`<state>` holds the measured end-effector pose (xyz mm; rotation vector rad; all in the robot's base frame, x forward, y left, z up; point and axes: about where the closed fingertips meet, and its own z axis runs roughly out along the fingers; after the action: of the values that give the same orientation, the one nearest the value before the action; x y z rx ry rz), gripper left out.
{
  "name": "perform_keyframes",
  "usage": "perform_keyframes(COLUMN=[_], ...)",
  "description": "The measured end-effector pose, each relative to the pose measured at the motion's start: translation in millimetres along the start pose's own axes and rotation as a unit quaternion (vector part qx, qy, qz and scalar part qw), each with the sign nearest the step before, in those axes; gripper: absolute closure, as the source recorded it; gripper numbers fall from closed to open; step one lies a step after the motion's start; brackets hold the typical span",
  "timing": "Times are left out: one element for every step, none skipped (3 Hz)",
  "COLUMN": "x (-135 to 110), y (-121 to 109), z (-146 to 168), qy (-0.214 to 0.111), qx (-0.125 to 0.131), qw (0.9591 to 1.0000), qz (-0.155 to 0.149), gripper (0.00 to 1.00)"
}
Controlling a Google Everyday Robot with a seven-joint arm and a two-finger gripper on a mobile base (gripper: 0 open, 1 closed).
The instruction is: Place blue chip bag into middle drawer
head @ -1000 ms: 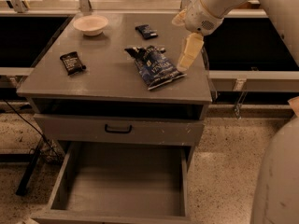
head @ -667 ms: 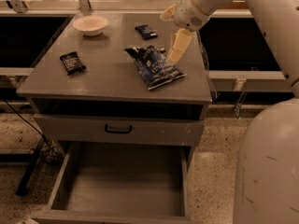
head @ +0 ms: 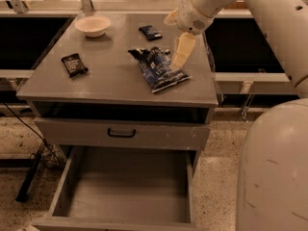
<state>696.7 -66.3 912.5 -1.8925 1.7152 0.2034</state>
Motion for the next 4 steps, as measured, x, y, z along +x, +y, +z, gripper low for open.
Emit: perform_keyframes(x=[10, 10, 5, -4], y=[5, 5, 6, 14], z=[16, 16, 20, 29], qy=[0.032, 0.032, 0.024, 0.008], qx=[-0.011, -0.011, -0.017, -0.025], qw=[0.9994, 0.9994, 0.9996, 0.9996], qz=[0.000, 0.000, -0.006, -0.014], gripper=[0.00, 0.00, 0.00, 0.00])
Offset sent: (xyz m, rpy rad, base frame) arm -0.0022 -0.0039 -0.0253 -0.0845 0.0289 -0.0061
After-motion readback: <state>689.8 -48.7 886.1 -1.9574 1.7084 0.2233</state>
